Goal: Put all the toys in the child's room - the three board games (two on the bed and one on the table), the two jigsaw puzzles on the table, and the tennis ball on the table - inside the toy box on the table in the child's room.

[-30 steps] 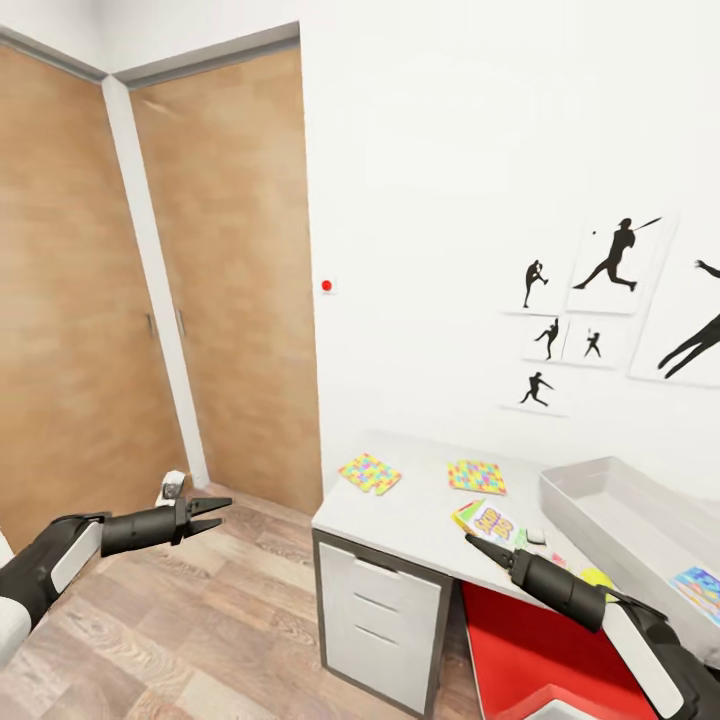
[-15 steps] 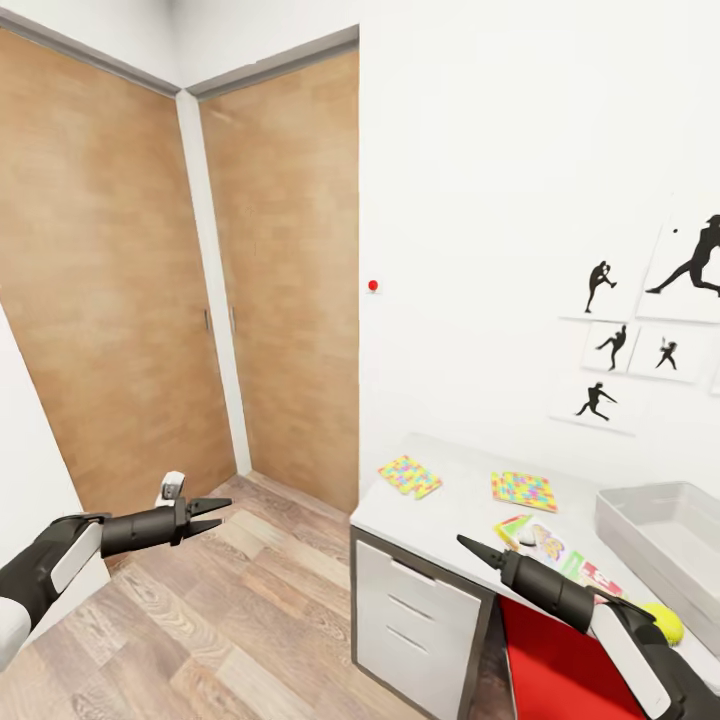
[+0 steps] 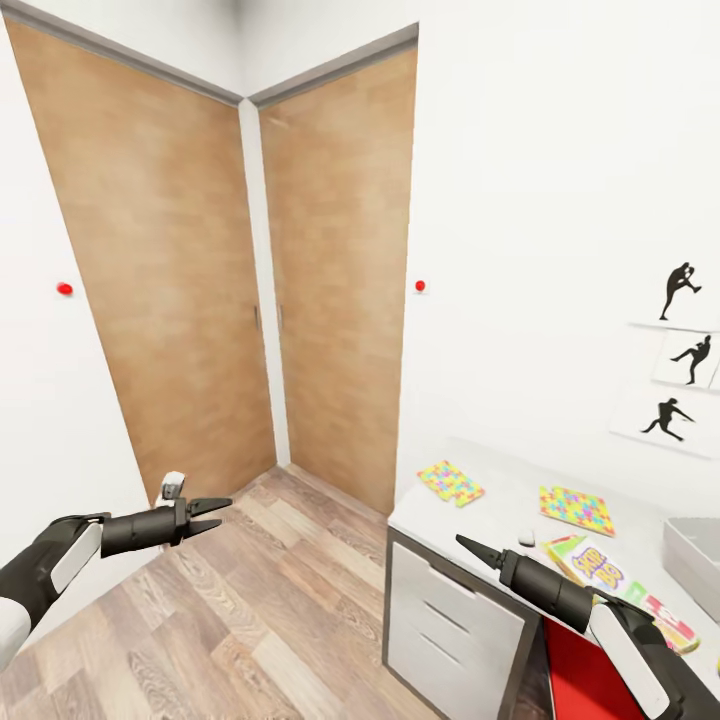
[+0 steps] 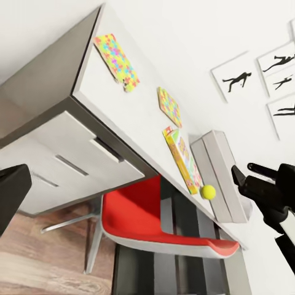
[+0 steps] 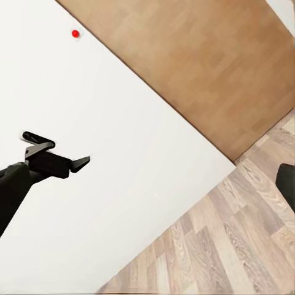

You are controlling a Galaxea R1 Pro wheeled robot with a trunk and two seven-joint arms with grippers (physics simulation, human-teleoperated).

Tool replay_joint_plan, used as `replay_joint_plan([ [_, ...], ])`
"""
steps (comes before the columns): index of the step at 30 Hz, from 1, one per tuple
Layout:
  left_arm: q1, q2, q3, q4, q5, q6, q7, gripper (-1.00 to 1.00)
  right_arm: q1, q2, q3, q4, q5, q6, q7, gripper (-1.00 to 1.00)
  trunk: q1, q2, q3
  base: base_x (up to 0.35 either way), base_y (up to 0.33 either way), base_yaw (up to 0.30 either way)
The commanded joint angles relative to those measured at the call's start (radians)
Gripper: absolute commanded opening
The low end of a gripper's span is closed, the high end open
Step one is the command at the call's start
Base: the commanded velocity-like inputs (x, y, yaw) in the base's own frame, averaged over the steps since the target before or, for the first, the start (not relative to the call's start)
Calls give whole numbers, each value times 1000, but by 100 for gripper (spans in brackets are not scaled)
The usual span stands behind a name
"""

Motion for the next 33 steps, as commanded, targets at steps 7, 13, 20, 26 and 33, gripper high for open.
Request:
replay_joint_plan([
  [7,-1,1,-5,3,7,6,1,100,0,-1,2,0,-8,8,-2,100,0,-1,0,0,0,288],
  [13,-1,1,-5,4,7,6,14,100,0,-1,2,0,-8,8,-2,100,0,-1,0,0,0,288],
  [20,-1,0,-4,4,7,6,55,100,0,0,2,0,-8,8,-2,100,0,-1,0,0,0,288],
  [26,-1,-1,-4,4,7,6,83,100,0,0,2,0,-8,8,-2,100,0,-1,0,0,0,288],
  [33,-1,-1,-3,4,8,5,92,100,0,1,2,0,-9,8,-3,100,0,-1,0,0,0,288],
])
